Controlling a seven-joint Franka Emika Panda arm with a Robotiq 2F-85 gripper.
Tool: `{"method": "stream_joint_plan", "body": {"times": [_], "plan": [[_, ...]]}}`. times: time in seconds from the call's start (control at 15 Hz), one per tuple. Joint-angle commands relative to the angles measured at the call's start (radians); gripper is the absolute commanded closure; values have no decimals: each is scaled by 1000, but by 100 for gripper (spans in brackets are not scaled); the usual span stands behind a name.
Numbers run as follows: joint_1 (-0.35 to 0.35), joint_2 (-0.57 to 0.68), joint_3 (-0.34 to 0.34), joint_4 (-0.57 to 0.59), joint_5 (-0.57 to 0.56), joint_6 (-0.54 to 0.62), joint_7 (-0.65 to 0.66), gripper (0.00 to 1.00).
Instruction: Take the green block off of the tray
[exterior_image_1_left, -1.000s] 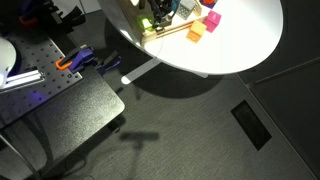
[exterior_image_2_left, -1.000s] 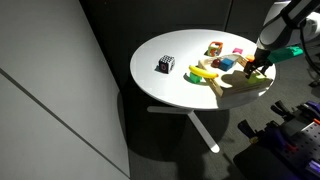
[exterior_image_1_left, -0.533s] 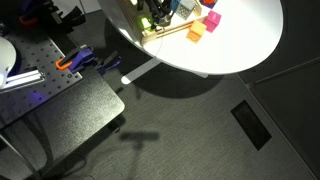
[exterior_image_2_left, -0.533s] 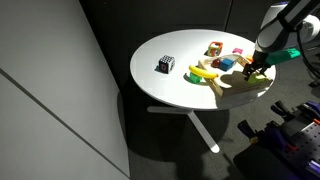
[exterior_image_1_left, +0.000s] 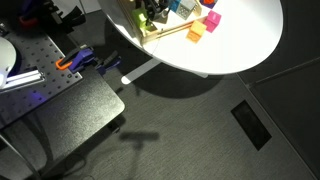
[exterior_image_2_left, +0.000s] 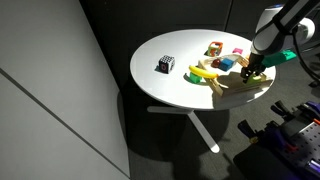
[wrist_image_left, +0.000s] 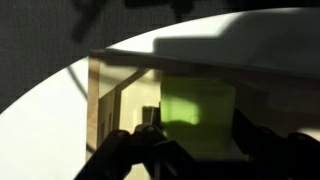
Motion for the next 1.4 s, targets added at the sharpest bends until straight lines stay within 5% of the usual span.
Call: {"method": "stream_joint_plan", "body": {"times": [0.0, 0.07, 0.27, 1.33], "plan": [[5, 5, -6, 28, -19, -20, 43, 60], [5, 1, -8, 31, -19, -28, 46, 68], [-3, -19, -11, 44, -13, -61, 54, 72], [-91, -54, -49, 190, 8, -233, 76, 72]]}}
